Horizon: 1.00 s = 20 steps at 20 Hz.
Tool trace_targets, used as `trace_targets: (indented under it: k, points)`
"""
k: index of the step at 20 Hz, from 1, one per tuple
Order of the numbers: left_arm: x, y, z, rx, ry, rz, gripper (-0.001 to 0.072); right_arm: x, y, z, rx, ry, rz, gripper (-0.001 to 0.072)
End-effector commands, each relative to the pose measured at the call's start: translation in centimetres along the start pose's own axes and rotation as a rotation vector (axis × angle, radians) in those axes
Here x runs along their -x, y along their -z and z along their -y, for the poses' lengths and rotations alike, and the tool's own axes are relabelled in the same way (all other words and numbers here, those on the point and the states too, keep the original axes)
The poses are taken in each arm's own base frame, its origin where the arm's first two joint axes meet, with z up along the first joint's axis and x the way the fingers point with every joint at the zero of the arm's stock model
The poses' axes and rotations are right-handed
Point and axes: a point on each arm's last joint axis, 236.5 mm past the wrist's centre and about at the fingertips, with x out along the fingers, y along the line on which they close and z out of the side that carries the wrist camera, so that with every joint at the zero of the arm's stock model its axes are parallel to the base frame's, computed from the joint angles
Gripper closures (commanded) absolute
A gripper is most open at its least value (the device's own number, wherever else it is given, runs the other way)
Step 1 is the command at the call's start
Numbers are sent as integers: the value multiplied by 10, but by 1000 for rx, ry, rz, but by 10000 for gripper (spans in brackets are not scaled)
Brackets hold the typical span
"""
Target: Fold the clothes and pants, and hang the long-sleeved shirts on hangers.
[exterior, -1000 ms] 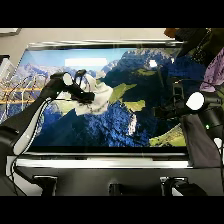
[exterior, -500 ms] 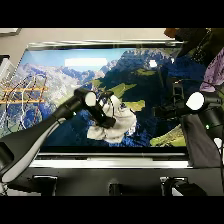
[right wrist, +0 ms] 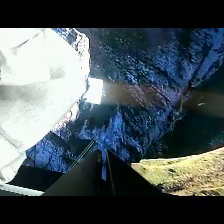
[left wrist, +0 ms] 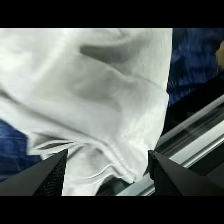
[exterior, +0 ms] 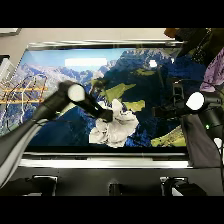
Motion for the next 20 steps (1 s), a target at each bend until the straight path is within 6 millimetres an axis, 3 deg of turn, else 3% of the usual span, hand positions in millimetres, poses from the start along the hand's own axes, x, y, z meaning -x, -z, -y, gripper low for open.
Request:
trace_targets:
  k: [1, 3, 5, 8, 12, 15, 18, 20]
  points:
    - [69, -19, -30, 26, -15, 152, 129, 0, 0, 0, 1, -1, 1, 634]
    - [95, -23, -49, 68, -32, 206, 130, 0, 0, 0, 1, 0, 1, 634]
    - [108, -21, -65, 107, -46, 219, 130, 0, 0, 0, 1, 0, 1, 634]
    - [111, -11, -78, 139, -58, 180, 130, 0, -1, -1, -1, -5, 5, 634]
    - [111, -9, -80, 142, -59, 175, 130, 1, -9, -2, -3, -9, 38, 634]
    - [111, -9, -80, 148, -59, 174, 130, 1, 4, -15, -65, -63, -21, 632]
    - [111, -9, -80, 242, -52, 177, 130, 16, -11, -24, -217, -154, 12, 559]
    - [111, -9, -80, 252, -51, 178, 129, 33, -34, 7, -334, -169, 100, 452]
